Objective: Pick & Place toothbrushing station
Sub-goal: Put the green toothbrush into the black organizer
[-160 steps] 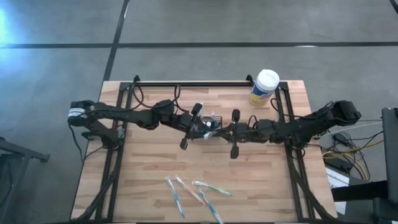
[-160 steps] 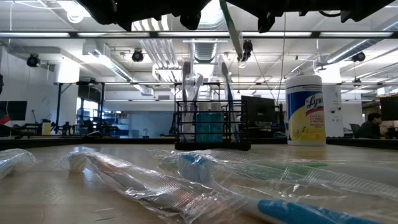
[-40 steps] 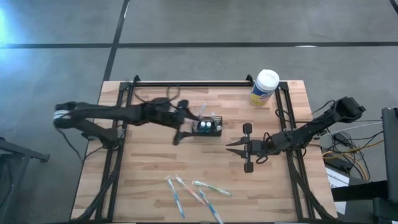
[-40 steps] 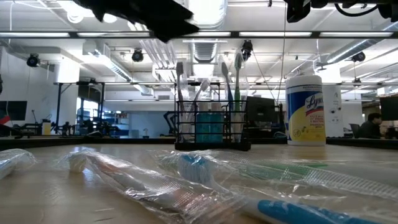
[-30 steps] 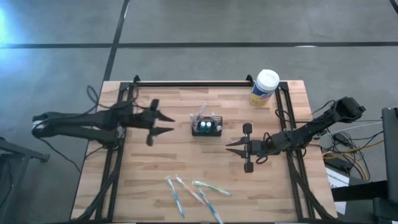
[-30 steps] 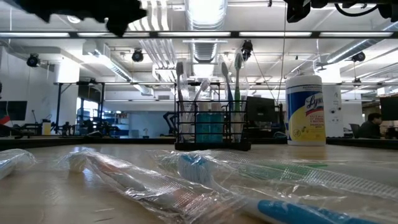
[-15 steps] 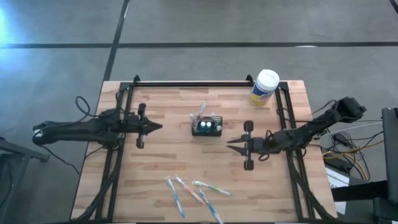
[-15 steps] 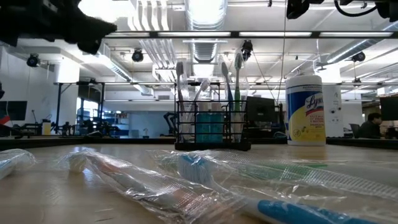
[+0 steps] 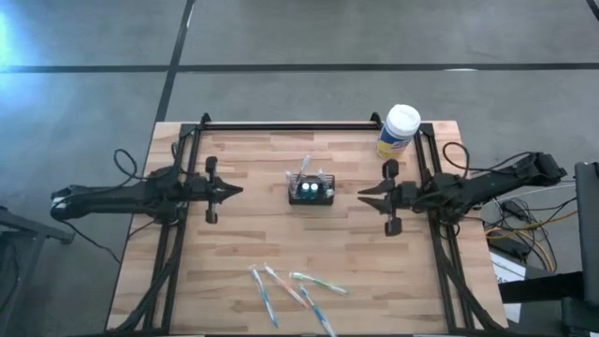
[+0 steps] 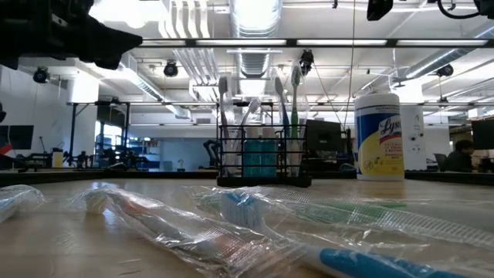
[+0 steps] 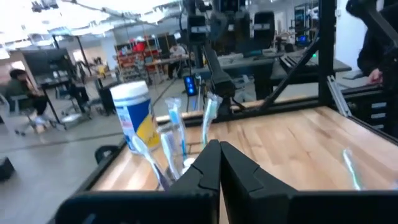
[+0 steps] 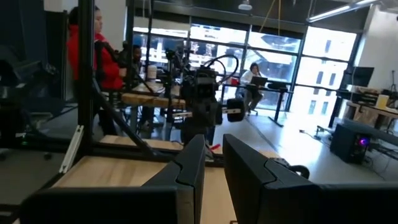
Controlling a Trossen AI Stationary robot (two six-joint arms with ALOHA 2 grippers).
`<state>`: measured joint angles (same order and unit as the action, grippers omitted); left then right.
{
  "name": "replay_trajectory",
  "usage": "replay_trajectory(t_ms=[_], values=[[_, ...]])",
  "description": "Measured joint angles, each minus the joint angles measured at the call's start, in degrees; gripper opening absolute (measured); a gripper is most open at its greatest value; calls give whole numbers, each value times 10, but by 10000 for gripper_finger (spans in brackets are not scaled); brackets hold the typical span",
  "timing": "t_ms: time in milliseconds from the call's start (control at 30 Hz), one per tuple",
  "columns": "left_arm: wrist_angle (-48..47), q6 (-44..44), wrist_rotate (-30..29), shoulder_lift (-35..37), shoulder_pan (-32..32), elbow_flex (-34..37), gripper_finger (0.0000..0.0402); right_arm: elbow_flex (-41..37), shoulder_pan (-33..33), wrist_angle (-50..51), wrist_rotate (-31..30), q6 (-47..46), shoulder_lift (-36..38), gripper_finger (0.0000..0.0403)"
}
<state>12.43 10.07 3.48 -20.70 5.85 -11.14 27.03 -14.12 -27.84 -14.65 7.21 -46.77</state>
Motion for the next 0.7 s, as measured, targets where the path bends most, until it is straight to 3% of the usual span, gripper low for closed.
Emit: replay_trajectory(t_ms=[267,467,700], values=[[-6,-19,-6,25,29,-4,2,-58,2,-14,2,-9,45,52],[-44,-85,-5,36,32,4,7,-148,1,-120,2,-52,44,52],[-55,-91,-9,49,31,22,3,-215,2,-202,1,-85,44,52]])
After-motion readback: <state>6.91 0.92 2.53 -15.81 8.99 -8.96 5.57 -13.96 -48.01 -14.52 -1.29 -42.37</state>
